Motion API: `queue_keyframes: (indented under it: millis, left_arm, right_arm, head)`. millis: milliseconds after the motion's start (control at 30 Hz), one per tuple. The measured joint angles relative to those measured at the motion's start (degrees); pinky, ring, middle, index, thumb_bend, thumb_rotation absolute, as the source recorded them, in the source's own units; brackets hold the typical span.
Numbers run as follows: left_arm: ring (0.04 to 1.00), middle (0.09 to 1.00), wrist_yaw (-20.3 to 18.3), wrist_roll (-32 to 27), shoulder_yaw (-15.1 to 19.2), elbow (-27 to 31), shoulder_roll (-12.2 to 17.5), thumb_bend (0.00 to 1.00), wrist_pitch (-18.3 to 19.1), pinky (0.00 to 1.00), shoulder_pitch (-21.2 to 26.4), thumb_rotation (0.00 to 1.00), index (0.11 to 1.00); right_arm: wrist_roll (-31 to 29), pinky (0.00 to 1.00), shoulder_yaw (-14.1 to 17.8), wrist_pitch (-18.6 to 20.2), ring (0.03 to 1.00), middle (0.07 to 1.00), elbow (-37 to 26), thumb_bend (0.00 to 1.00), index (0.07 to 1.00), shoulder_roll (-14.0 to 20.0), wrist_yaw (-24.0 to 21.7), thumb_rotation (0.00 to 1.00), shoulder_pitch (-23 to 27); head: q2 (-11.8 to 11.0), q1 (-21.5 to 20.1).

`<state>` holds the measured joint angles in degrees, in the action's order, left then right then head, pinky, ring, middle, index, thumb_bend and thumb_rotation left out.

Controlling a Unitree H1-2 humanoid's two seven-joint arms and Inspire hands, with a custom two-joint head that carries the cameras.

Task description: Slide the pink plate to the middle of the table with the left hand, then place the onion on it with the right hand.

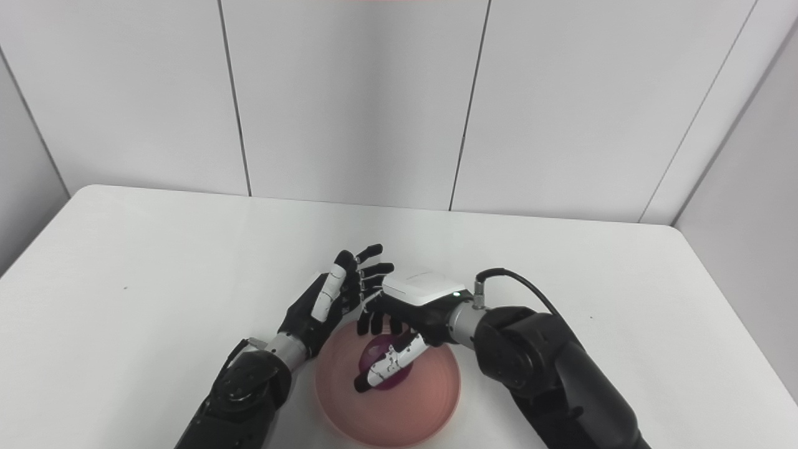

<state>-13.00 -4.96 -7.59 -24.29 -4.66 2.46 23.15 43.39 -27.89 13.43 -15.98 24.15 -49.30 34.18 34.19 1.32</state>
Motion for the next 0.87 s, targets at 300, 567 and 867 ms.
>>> queue_keyframes:
  millis: [300,567,867]
  left_arm:
    - [0.840,0.851,-0.81,-0.45,0.17,-0.71,0.06,0.98,-0.05,0.87,0.44,1.00,0.897]
    - [0.833,0.841,-0.45,-0.42,0.38,-0.29,0.11,0.97,-0.03,0.86,0.27,1.00,0.906]
    - [0.832,0.829,-0.51,-0.58,1.24,-0.10,0.16,0.99,-0.09,0.85,0.35,1.00,0.903]
  right_arm:
    - [-4.35,0.46,6.16,2.49,0.549,0.616,-3.29,0.99,0.670,-0.17,-1.35,0.68,2.00]
    - [-2.70,0.49,14.12,-0.17,0.594,0.664,-1.34,0.99,0.671,-2.21,16.81,0.90,-3.53]
    - [-28.25,0.88,31.65,2.13,0.878,0.870,8.59,1.00,0.859,-16.41,26.28,1.00,-12.02]
  head:
    - [-0.09,-0.35]
    - [0.09,-0.70]
    - [-0.09,-1.32]
